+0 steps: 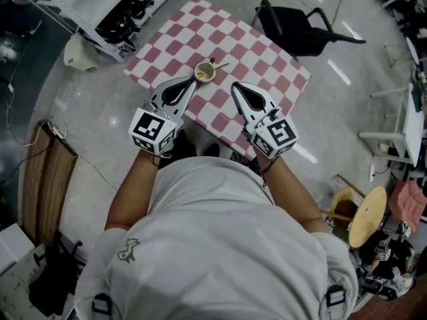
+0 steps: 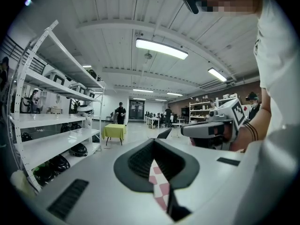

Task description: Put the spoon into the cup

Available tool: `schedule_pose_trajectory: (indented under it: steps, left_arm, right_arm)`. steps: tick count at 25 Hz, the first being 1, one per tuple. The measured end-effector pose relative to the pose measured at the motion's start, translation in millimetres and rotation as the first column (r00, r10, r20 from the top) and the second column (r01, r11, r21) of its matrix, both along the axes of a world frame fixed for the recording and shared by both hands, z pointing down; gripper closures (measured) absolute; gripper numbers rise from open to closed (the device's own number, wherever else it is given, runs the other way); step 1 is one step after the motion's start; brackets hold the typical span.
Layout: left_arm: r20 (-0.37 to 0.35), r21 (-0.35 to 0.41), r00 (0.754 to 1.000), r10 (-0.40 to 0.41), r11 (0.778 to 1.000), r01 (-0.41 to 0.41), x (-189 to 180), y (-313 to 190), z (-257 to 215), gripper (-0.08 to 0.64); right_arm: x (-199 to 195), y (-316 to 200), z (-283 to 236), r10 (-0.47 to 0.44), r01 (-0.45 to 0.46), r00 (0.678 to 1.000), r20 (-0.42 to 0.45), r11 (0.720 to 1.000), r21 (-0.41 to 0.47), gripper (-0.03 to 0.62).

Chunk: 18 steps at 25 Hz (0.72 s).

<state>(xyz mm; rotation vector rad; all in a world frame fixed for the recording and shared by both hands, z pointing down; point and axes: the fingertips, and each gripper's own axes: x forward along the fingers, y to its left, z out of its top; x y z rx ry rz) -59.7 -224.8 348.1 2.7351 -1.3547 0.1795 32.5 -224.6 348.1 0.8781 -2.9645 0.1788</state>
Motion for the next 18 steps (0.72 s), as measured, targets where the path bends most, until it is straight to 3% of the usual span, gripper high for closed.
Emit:
schedule_pose_trajectory:
  steps: [9, 18]
  left_arm:
    - [-0.006, -0.003, 0.999, 0.053, 0.999, -0.053, -15, 26, -6, 0.546]
    - [0.010, 0.003, 0.991, 0.134, 0.991, -0.134, -52, 77, -22, 0.546]
  right_arm:
    - [-17, 29, -13, 0.035, -0.035, 0.999, 0.021, 0.999, 0.018, 0.560]
    - [-53, 79, -27, 0.100, -0.101, 0.993, 0.059, 0.995, 0.010, 0.560]
